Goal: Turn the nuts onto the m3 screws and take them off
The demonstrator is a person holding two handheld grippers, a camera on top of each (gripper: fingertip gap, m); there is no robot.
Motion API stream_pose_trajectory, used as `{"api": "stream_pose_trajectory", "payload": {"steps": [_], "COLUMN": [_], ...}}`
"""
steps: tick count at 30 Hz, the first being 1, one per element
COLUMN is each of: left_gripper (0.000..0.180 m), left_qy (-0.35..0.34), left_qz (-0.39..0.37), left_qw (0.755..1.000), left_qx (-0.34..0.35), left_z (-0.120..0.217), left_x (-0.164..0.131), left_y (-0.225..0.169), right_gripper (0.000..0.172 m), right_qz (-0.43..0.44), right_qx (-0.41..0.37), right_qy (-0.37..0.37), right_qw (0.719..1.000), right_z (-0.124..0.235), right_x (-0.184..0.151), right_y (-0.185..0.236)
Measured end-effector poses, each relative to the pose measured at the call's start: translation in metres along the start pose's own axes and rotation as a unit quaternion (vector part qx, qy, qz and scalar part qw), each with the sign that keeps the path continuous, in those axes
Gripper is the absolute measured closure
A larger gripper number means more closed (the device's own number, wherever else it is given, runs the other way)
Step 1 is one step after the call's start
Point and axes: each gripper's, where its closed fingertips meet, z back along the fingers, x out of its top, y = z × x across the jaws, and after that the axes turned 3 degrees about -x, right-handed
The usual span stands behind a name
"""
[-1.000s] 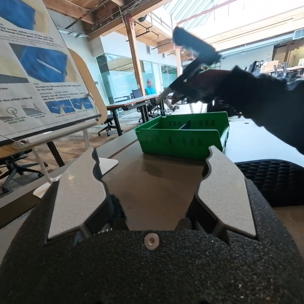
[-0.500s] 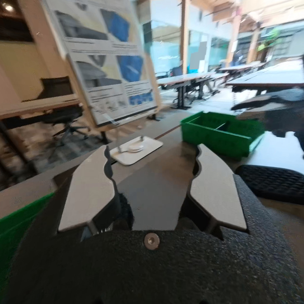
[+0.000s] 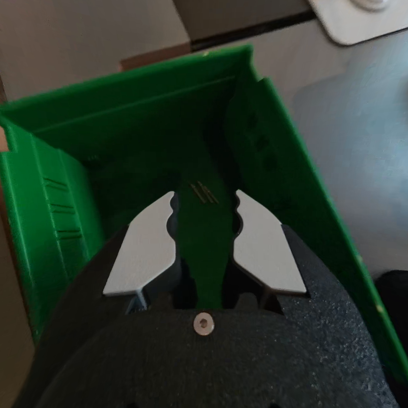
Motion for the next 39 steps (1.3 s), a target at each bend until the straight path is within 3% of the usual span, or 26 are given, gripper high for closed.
{"api": "stream_pose_trajectory", "payload": {"steps": [5, 18, 25, 29, 39], "left_gripper": [0.136, 0.141, 0.14, 0.145, 0.145], "left_qy": [0.08, 0.148, 0.155, 0.124, 0.152], "left_qz": [0.007, -0.008, -0.008, 0.01, 0.003], "left_qw": [0.996, 0.986, 0.985, 0.99, 0.986], "left_qx": [0.035, 0.074, 0.074, 0.073, 0.071], "left_z": [-0.025, -0.055, -0.06, -0.059, -0.062], "left_x": [-0.019, -0.033, -0.035, -0.025, -0.034], "left_y": [0.021, 0.027, 0.024, 0.024, 0.021], "right_gripper": [0.129, 0.13, 0.131, 0.132, 0.132], "right_qz": [0.001, 0.002, 0.0, -0.001, 0.0], "right_qx": [0.004, -0.002, -0.008, -0.012, -0.021], "right_qy": [-0.009, -0.004, -0.003, -0.004, -0.008], "right_qw": [1.0, 1.0, 1.0, 1.0, 1.0], "right_z": [0.008, 0.016, 0.018, 0.02, 0.024], "right_x": [0.006, 0.001, 0.0, 0.001, 0.003], "right_y": [0.001, -0.003, -0.008, -0.009, -0.014]}}
